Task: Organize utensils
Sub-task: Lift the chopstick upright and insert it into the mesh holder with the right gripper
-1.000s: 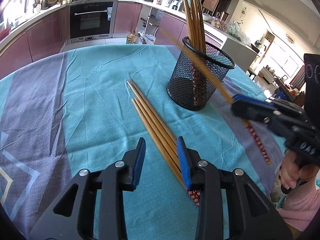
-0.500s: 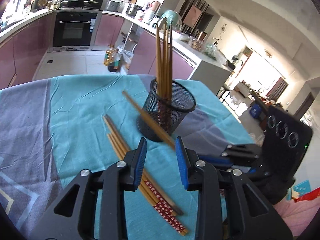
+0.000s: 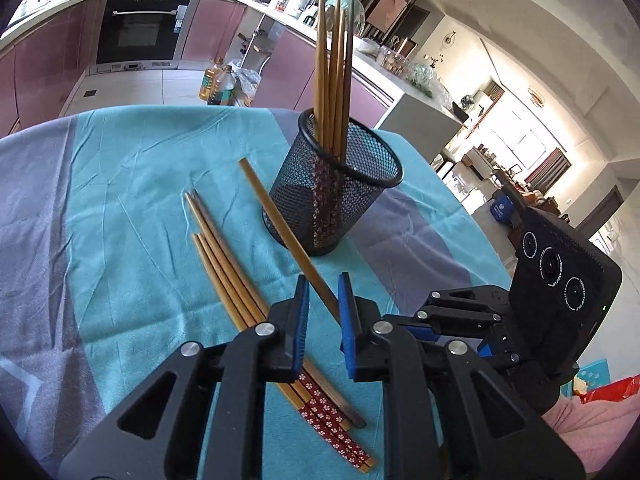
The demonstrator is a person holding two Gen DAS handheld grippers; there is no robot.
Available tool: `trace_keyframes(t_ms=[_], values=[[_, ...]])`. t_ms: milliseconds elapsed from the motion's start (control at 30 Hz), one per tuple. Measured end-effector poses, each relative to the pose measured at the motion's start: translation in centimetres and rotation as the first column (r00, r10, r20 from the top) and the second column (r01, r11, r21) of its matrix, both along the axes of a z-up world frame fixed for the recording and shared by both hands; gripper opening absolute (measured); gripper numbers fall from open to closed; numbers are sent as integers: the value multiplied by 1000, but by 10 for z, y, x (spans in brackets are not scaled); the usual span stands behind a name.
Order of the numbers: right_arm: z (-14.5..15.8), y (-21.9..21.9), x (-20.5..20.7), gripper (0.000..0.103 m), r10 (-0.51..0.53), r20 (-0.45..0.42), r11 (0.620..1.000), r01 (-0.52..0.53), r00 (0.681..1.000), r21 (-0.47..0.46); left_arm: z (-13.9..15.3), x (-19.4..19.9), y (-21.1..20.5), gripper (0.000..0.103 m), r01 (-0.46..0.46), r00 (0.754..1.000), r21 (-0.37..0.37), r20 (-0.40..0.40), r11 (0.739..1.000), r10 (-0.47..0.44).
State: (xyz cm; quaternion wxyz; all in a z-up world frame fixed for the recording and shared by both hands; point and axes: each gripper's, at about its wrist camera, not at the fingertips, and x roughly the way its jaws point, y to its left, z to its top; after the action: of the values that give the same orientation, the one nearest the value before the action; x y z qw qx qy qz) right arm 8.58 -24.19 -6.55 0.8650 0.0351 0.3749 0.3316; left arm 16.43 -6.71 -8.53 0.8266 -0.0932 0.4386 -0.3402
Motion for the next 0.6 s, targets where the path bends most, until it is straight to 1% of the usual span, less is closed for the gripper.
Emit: trace_keyframes(t_ms=[133, 200, 233, 267, 300, 367, 433, 500, 600], values=[[-1, 3, 3, 6, 4, -3, 1000, -4, 1000, -11, -6, 2, -5, 15, 1, 1000, -1, -5, 1000, -1], [2, 4, 2, 6, -5, 18, 999, 5, 1000, -31, -6, 2, -3, 19, -14, 1000, -1, 2, 1000, 14], [4, 3, 1, 6, -7, 27, 999, 8, 1000, -35, -6, 0, 1, 25, -24, 1000, -4, 9, 1000, 24], [9, 1, 0, 6, -9, 39, 999, 10, 999, -31, -5, -1, 3, 27, -26, 999, -12, 18, 1000, 26], [11, -2, 0, 6, -16, 51, 999, 18, 999, -32, -2, -2, 6, 27, -33, 999, -18, 28, 999, 34], [21, -8, -1, 6, -37, 79, 999, 40, 996, -35, 3, -4, 14, 30, -49, 998, -30, 46, 998, 51], [31, -15, 1, 6, -57, 104, 998, 60, 993, -20, 8, -5, 22, 32, -64, 996, -46, 55, 997, 66], [47, -24, 4, 6, -85, 149, 996, 85, 985, 5, 9, -5, 27, 33, -80, 995, -43, 61, 996, 82], [71, -38, 11, 6, -158, 220, 987, 150, 962, 52, 9, -5, 31, 33, -93, 994, -33, 61, 995, 95]])
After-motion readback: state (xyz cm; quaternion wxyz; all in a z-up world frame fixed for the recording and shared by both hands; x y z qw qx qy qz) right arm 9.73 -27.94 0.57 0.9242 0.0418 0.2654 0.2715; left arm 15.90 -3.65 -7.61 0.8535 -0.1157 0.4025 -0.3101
